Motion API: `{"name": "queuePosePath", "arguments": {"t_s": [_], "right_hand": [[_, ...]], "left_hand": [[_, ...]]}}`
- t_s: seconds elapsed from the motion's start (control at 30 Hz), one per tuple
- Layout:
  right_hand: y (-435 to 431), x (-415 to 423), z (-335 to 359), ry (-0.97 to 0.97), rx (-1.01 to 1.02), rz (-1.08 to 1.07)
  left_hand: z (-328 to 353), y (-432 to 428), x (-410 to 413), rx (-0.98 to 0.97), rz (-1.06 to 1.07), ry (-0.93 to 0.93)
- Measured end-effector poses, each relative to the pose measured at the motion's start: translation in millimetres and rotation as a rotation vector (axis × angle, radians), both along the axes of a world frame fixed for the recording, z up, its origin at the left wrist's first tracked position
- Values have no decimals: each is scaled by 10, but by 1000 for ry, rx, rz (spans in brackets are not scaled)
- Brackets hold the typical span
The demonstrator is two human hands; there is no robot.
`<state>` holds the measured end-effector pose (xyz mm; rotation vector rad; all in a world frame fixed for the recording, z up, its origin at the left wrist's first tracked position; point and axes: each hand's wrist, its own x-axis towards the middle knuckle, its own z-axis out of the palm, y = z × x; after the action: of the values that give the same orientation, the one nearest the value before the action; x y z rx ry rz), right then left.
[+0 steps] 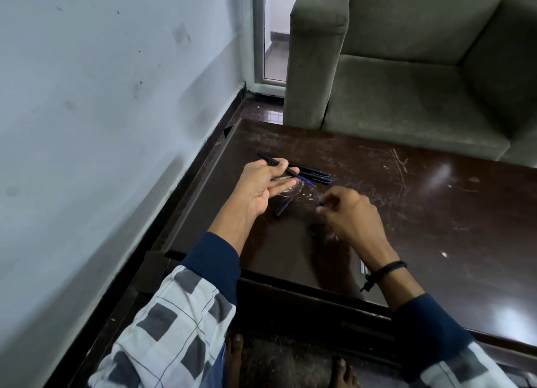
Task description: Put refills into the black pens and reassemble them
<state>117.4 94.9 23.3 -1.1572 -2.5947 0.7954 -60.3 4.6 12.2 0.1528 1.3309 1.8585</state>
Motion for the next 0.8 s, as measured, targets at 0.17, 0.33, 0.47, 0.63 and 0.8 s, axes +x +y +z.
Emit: {"name": "queuePosePath", "arguments": {"t_s": [0.17, 0.33, 0.47, 0.63, 0.8], "right_hand": [[-33, 0, 13, 148, 79, -88], [-29, -2, -7, 167, 130, -80], [-35, -6, -24, 154, 140, -66], [-7, 2, -16, 107, 141, -103], [-33, -2, -24, 107, 136, -105]], "left_hand": [[-3, 0, 12, -20, -38, 0], [-12, 17, 40, -24, -91, 1], [-13, 37, 57, -30, -99, -10], [-8, 27, 39, -34, -87, -8], [-12, 21, 34, -33, -78, -5]]}}
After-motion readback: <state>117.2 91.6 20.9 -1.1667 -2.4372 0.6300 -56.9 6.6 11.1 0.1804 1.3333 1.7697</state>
